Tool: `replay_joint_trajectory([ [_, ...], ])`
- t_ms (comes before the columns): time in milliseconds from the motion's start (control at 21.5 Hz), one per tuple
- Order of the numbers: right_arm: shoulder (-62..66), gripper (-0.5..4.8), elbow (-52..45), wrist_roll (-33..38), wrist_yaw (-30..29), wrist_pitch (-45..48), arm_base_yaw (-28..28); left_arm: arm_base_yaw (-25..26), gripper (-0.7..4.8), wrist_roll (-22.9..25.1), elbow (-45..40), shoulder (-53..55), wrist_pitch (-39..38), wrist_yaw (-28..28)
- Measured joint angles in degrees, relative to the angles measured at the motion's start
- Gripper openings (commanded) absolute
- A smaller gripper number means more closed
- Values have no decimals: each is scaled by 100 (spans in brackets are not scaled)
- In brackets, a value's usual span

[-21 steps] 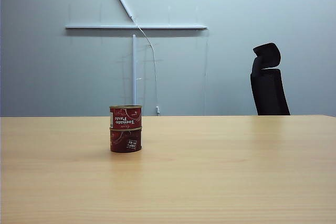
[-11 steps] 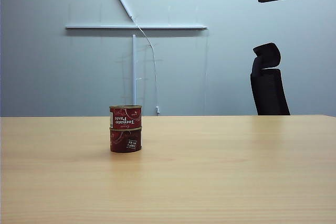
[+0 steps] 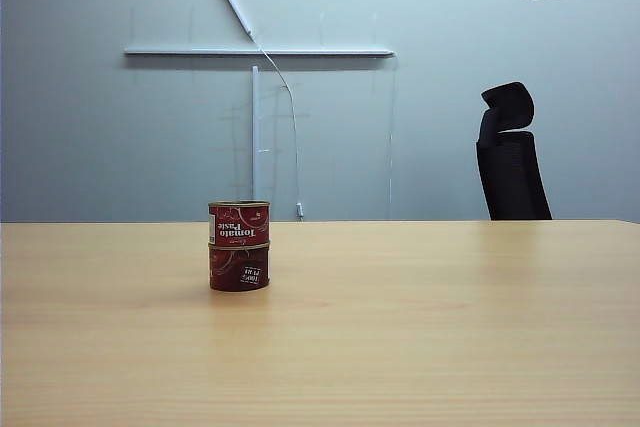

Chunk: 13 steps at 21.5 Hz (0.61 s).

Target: Stack a can of tomatoes on the right onto the can of tomatoes on the left.

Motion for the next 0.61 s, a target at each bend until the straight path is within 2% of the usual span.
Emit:
replay_joint_trajectory([
  [140,-264,-5,-44,-2,-55,-66,-262,2,-4,0,0,0,0,0],
  [233,-476,-5,-227,-2,-387,-70,-549,0,-4,0,0,0,0,2],
  [280,-581,-5,-326,-2,-590,-90,-691,0,-4,0,0,0,0,-2],
  [420,-1290,-5,-1056,7,-1716,-120,-1613,2,-4,-2,0,0,0,0],
  [606,-2170,-5,-1766,11,-2520,-155,-2341,2,-4,0,0,0,-2,0],
])
